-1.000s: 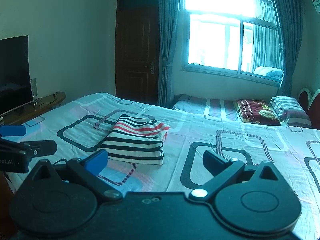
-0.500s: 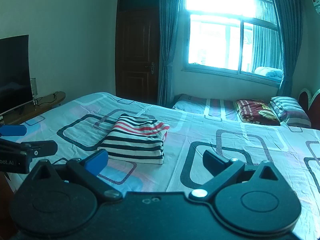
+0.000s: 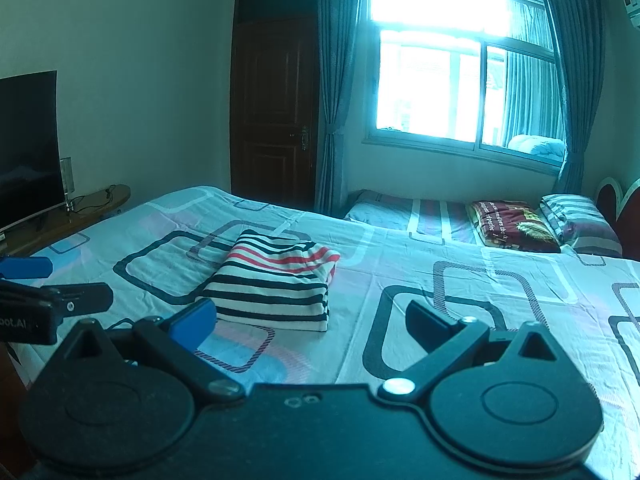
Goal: Fold small clothes
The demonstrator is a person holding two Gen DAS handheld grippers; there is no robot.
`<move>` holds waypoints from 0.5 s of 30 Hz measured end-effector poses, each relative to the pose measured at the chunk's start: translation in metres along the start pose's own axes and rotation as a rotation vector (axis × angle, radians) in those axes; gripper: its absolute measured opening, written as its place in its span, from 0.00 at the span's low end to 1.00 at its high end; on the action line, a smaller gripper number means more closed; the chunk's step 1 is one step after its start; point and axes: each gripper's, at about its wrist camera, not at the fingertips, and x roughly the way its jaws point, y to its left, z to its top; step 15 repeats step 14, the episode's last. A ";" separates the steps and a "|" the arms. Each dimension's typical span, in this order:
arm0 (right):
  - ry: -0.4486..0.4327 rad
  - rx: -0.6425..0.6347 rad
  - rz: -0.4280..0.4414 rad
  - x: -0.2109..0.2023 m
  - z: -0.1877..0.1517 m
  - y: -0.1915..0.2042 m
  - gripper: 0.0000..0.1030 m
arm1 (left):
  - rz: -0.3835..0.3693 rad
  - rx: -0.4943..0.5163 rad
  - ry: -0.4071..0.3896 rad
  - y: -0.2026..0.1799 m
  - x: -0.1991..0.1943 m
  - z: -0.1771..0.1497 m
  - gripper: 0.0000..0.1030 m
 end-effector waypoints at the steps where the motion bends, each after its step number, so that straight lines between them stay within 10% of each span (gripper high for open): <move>1: 0.000 0.000 0.002 0.000 0.000 0.001 0.98 | 0.003 0.003 -0.001 0.000 0.000 -0.001 1.00; 15: 0.006 -0.014 0.016 0.003 0.001 0.008 0.98 | -0.007 0.005 -0.006 0.003 0.003 -0.001 1.00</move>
